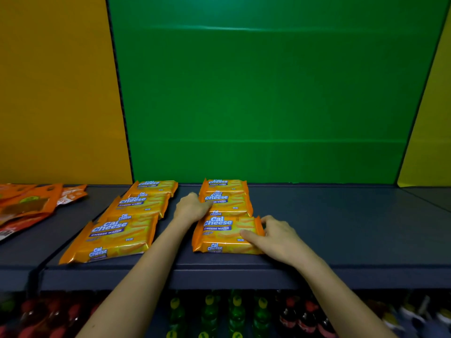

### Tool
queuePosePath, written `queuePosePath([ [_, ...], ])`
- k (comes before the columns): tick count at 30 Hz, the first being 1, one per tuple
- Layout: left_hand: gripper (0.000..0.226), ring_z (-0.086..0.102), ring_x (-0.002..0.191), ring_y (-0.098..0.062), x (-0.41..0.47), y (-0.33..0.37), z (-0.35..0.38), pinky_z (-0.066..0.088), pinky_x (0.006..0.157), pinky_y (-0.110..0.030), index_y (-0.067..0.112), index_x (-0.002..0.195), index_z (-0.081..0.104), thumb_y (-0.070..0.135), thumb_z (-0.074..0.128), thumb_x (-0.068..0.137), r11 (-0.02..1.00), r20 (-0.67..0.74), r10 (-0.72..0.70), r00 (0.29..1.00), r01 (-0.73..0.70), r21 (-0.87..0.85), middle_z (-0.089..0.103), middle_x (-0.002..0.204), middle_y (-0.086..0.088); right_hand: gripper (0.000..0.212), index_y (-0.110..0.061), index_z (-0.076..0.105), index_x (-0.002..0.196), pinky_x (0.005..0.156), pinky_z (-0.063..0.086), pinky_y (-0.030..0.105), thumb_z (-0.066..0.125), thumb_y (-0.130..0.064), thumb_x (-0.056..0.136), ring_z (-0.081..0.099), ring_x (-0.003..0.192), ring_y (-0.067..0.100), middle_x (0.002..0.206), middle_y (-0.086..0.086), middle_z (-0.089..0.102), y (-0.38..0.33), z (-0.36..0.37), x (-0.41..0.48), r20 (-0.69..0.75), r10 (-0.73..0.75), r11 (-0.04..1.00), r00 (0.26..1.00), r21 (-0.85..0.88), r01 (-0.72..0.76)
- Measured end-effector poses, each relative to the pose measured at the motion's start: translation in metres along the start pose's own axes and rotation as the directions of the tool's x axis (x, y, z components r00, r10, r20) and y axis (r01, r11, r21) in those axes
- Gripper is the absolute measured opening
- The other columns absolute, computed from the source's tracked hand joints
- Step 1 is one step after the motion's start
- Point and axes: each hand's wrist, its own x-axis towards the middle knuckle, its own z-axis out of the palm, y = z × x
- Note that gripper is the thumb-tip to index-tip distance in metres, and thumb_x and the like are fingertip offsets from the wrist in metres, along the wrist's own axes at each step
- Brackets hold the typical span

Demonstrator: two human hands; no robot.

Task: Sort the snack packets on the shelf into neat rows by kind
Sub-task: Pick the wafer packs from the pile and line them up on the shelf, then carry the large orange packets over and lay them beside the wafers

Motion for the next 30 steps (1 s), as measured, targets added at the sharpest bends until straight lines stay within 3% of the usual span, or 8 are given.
queuePosePath([
  [4, 0.055, 0.046, 0.123, -0.035, -0.013, 0.005, -0.007, 0.039, 0.097, -0.039, 0.000, 0.126, 0.044, 0.041, 0.051, 0.090, 0.986, -0.077, 0.087, 0.993, -0.075, 0.146, 0.045, 0.134, -0.019, 0.068, -0.014, 0.048, 0.125, 0.091, 0.042, 0.035, 0.040, -0.068, 0.084, 0.052, 0.118, 0.031, 0.126, 0.010, 0.056, 0.004, -0.009, -0.002, -0.009, -0.019, 0.995, 1.000, -0.099, 0.018],
  [7, 0.043, 0.049, 0.119, -0.033, -0.034, 0.008, -0.021, 0.040, 0.094, -0.038, 0.002, 0.122, 0.048, 0.033, 0.048, 0.092, 0.947, -0.144, 0.244, 0.959, -0.203, 0.251, 0.051, 0.130, -0.018, 0.056, -0.021, 0.051, 0.122, 0.089, 0.042, 0.037, 0.033, -0.063, 0.089, 0.053, 0.117, 0.031, 0.124, 0.006, 0.058, 0.007, -0.020, -0.004, -0.099, -0.061, 0.981, 0.993, -0.189, 0.041],
  [10, 0.033, 0.056, 0.111, -0.031, -0.067, 0.003, -0.040, 0.044, 0.086, -0.037, 0.011, 0.116, 0.054, 0.032, 0.045, 0.093, 0.881, -0.231, 0.364, 0.902, -0.254, 0.399, 0.062, 0.120, -0.012, 0.040, -0.025, 0.053, 0.120, 0.087, 0.044, 0.037, 0.036, -0.050, 0.094, 0.055, 0.112, 0.027, 0.120, -0.001, 0.059, 0.005, -0.026, -0.003, -0.214, -0.181, 0.972, 0.960, -0.189, 0.141],
  [14, 0.028, 0.059, 0.103, -0.030, -0.111, -0.032, -0.065, 0.045, 0.079, -0.036, 0.016, 0.110, 0.058, 0.034, 0.045, 0.093, 0.816, -0.345, 0.445, 0.827, -0.216, 0.536, 0.066, 0.112, -0.006, 0.030, -0.023, 0.052, 0.118, 0.087, 0.045, 0.035, 0.037, -0.037, 0.096, 0.054, 0.112, 0.021, 0.120, -0.004, 0.058, -0.008, -0.022, -0.001, -0.320, -0.410, 0.898, 0.854, -0.305, 0.317],
  [17, 0.027, 0.065, 0.084, -0.032, -0.141, -0.076, -0.087, 0.045, 0.067, -0.035, 0.015, 0.094, 0.065, 0.033, 0.046, 0.088, 0.829, -0.388, 0.429, 0.816, -0.186, 0.528, 0.071, 0.090, -0.005, 0.027, -0.025, 0.053, 0.119, 0.086, 0.043, 0.032, 0.040, -0.033, 0.096, 0.053, 0.115, 0.018, 0.122, -0.007, 0.058, -0.030, -0.010, -0.003, -0.323, -0.519, 0.853, 0.792, -0.255, 0.455],
  [21, 0.020, 0.065, 0.062, -0.031, -0.183, -0.134, -0.121, 0.043, 0.051, -0.030, 0.013, 0.076, 0.063, 0.029, 0.051, 0.079, 0.801, -0.417, 0.343, 0.842, -0.030, 0.598, 0.067, 0.067, -0.004, 0.027, -0.024, 0.054, 0.118, 0.086, 0.042, 0.033, 0.047, -0.030, 0.093, 0.054, 0.113, 0.019, 0.117, -0.006, 0.060, -0.075, 0.019, -0.011, -0.261, -0.646, 0.761, 0.717, -0.152, 0.630],
  [24, 0.030, 0.064, 0.055, -0.027, -0.214, -0.179, -0.146, 0.042, 0.045, -0.028, 0.014, 0.072, 0.062, 0.035, 0.042, 0.080, 0.760, -0.445, 0.268, 0.854, 0.096, 0.642, 0.065, 0.062, -0.002, 0.027, -0.025, 0.053, 0.118, 0.086, 0.045, 0.035, 0.048, -0.031, 0.093, 0.056, 0.110, 0.018, 0.112, -0.007, 0.061, -0.116, 0.044, -0.024, -0.209, -0.730, 0.678, 0.651, -0.102, 0.727],
  [30, 0.039, 0.063, 0.050, -0.026, -0.263, -0.268, -0.187, 0.045, 0.038, -0.028, 0.014, 0.066, 0.060, 0.041, 0.036, 0.077, 0.708, -0.518, 0.156, 0.841, 0.271, 0.653, 0.064, 0.058, -0.002, 0.028, -0.027, 0.051, 0.123, 0.087, 0.041, 0.028, 0.041, -0.027, 0.097, 0.051, 0.117, 0.012, 0.121, -0.011, 0.056, -0.195, 0.095, -0.059, -0.125, -0.823, 0.559, 0.553, -0.012, 0.829],
])
